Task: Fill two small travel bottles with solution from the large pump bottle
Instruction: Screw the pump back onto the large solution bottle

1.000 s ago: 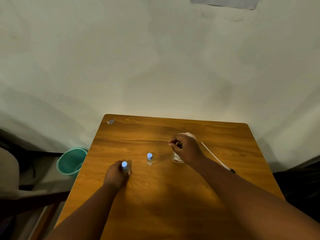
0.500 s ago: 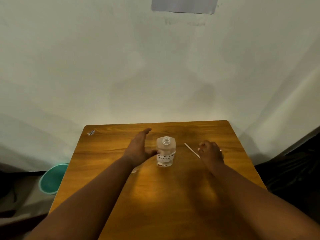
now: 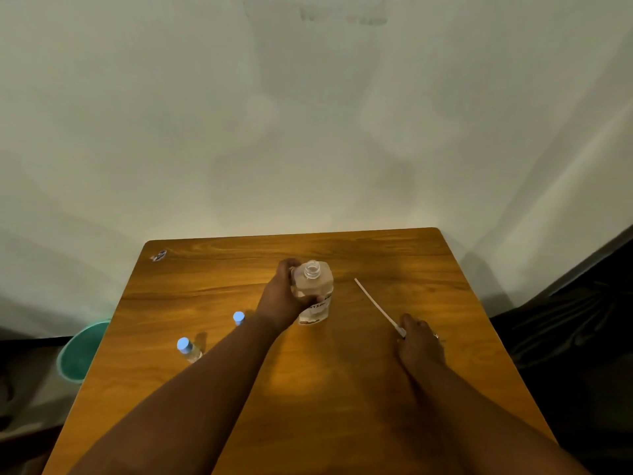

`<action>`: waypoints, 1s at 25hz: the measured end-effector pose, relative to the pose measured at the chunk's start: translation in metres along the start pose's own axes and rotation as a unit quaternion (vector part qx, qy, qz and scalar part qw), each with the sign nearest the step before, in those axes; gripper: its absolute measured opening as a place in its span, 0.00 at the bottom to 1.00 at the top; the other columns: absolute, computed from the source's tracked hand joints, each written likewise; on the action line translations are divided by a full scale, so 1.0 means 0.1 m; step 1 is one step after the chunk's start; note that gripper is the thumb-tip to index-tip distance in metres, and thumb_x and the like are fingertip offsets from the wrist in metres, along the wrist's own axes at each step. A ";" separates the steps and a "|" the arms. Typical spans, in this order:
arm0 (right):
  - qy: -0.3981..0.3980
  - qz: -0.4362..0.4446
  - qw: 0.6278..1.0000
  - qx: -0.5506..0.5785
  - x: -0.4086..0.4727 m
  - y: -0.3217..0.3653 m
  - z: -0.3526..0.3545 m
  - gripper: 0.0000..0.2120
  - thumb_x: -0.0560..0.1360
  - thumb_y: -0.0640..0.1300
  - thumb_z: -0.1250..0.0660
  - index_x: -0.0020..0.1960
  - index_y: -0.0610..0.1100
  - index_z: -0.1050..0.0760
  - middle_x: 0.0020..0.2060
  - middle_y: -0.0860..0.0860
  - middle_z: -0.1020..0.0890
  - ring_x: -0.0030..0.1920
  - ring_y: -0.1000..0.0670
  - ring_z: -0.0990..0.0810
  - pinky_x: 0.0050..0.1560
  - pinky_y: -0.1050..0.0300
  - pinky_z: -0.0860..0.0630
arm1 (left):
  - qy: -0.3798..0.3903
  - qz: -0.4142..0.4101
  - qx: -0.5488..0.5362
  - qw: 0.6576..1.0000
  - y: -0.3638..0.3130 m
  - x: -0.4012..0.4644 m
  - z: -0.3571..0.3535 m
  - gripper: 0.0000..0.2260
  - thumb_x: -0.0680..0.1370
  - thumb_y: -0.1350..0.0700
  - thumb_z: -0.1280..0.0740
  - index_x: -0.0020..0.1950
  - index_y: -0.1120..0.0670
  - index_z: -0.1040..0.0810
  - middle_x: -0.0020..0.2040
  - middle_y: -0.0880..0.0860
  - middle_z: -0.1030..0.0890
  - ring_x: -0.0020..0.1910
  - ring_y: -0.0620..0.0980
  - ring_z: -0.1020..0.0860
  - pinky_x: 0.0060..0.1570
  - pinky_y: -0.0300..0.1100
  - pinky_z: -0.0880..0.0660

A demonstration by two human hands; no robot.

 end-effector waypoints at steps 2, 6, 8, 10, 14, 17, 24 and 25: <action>0.020 -0.009 0.994 0.112 -0.03 0.09 0.14 0.07 0.77 0.46 0.31 0.54 0.52 0.25 0.52 0.48 0.19 0.48 0.47 0.21 0.48 0.50 0.20 | -0.002 0.002 -0.003 1.000 -0.02 -0.06 0.01 0.33 0.68 0.54 0.19 0.66 0.44 0.34 0.56 0.41 0.22 0.57 0.47 0.22 0.57 0.47 0.19; -0.043 0.062 0.950 0.303 0.00 0.68 1.45 0.14 0.72 0.44 0.24 0.56 0.47 0.22 0.50 0.50 0.19 0.48 0.49 0.21 0.36 0.62 0.28 | -0.037 -0.004 -0.027 0.999 -0.26 -0.22 0.29 0.33 0.68 0.53 0.19 0.65 0.43 0.34 0.54 0.38 0.22 0.56 0.45 0.21 0.53 0.46 0.20; -0.090 0.140 0.935 0.314 -0.18 1.10 2.39 0.12 0.70 0.46 0.22 0.50 0.48 0.21 0.46 0.53 0.18 0.47 0.50 0.20 0.40 0.62 0.27 | -0.059 -0.016 -0.046 0.997 -0.51 -0.29 0.57 0.32 0.67 0.53 0.19 0.65 0.43 0.33 0.55 0.40 0.21 0.56 0.46 0.21 0.54 0.49 0.19; -0.102 0.213 0.921 0.311 -0.45 1.48 3.16 0.10 0.69 0.48 0.21 0.48 0.49 0.19 0.45 0.54 0.16 0.44 0.50 0.17 0.44 0.59 0.24 | -0.080 -0.035 -0.053 0.995 -0.77 -0.32 0.89 0.31 0.68 0.51 0.20 0.65 0.43 0.32 0.56 0.42 0.21 0.57 0.45 0.20 0.54 0.48 0.20; -0.082 0.332 0.903 0.261 -1.37 2.15 4.31 0.07 0.70 0.49 0.22 0.46 0.51 0.16 0.40 0.54 0.15 0.35 0.53 0.15 0.38 0.63 0.24 | -0.139 -0.071 -0.036 0.987 -1.42 -0.49 1.68 0.31 0.68 0.51 0.20 0.66 0.43 0.31 0.57 0.43 0.20 0.57 0.47 0.20 0.52 0.41 0.23; -0.070 0.387 0.896 0.205 -1.96 2.49 4.75 0.06 0.70 0.50 0.22 0.45 0.51 0.16 0.40 0.52 0.15 0.35 0.53 0.14 0.40 0.57 0.23 | -0.170 -0.095 -0.017 0.981 -1.83 -0.70 2.19 0.34 0.67 0.53 0.19 0.69 0.44 0.31 0.61 0.47 0.21 0.59 0.50 0.21 0.58 0.46 0.23; -0.080 0.448 0.884 0.111 -2.78 2.98 5.15 0.07 0.69 0.52 0.22 0.43 0.51 0.16 0.37 0.55 0.16 0.33 0.53 0.15 0.39 0.52 0.21 | -0.221 -0.130 -0.004 0.966 -2.27 -1.20 2.87 0.35 0.67 0.54 0.19 0.70 0.46 0.30 0.63 0.49 0.21 0.59 0.51 0.21 0.59 0.49 0.23; -0.081 0.454 0.882 0.097 -2.84 3.04 5.17 0.07 0.69 0.52 0.22 0.43 0.51 0.16 0.35 0.56 0.17 0.32 0.54 0.16 0.42 0.49 0.19 | -0.223 -0.132 0.002 0.966 -2.29 -1.24 2.93 0.35 0.67 0.54 0.19 0.70 0.45 0.30 0.63 0.49 0.21 0.59 0.51 0.21 0.60 0.49 0.23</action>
Point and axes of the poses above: each hand's wrist, its own x-axis towards the middle knuckle, its own z-axis out of the back of the hand, y = z × x, the point moved 7 cm from there along x, towards the middle knuckle
